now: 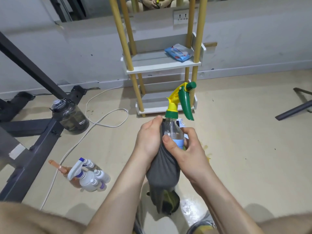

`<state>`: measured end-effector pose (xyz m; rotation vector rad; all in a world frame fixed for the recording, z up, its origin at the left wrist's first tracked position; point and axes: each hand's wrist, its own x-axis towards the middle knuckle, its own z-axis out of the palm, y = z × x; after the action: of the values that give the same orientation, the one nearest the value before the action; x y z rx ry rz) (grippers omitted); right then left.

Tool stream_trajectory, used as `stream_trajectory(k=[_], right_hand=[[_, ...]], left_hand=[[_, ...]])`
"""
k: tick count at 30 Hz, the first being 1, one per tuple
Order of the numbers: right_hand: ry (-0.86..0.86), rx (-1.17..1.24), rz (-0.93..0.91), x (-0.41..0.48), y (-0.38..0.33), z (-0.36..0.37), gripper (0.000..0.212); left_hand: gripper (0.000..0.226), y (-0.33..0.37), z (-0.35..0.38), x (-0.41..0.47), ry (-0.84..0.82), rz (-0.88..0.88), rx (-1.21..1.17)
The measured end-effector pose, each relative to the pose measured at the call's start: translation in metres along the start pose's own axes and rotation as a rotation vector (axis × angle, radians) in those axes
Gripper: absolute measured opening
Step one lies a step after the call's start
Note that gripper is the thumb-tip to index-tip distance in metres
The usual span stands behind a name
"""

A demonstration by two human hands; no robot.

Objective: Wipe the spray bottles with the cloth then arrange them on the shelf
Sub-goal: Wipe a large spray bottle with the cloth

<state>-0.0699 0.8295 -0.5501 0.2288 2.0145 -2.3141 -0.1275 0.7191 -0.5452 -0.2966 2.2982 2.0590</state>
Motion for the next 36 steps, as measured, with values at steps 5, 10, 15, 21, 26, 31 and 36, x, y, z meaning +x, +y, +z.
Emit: stream_trajectory(k=[5, 10, 15, 21, 26, 31, 36], right_hand=[[0.152, 0.010, 0.032, 0.000, 0.004, 0.010, 0.065], [0.262, 0.394, 0.139, 0.013, 0.001, 0.002, 0.042], [0.081, 0.492, 0.113, 0.010, 0.001, -0.007, 0.043], [0.092, 0.442, 0.004, 0.001, 0.005, -0.003, 0.051], [0.342, 0.383, -0.032, 0.015, 0.000, -0.001, 0.032], [0.117, 0.350, -0.006, 0.007, 0.003, -0.012, 0.052], [0.099, 0.089, -0.204, -0.002, 0.001, -0.006, 0.035]], left_hand=[[0.042, 0.009, 0.015, -0.005, 0.023, -0.155, -0.096], [0.067, -0.016, 0.029, -0.060, -0.057, 0.292, 0.684], [0.058, -0.010, 0.023, -0.032, 0.009, 0.116, 0.396], [0.043, 0.008, 0.015, 0.001, -0.070, -0.294, -0.051], [0.069, -0.024, 0.035, -0.066, 0.081, 0.275, 0.618], [0.065, -0.022, 0.027, -0.035, 0.037, 0.074, 0.341], [0.053, -0.010, 0.011, -0.015, -0.221, -0.433, -0.542]])
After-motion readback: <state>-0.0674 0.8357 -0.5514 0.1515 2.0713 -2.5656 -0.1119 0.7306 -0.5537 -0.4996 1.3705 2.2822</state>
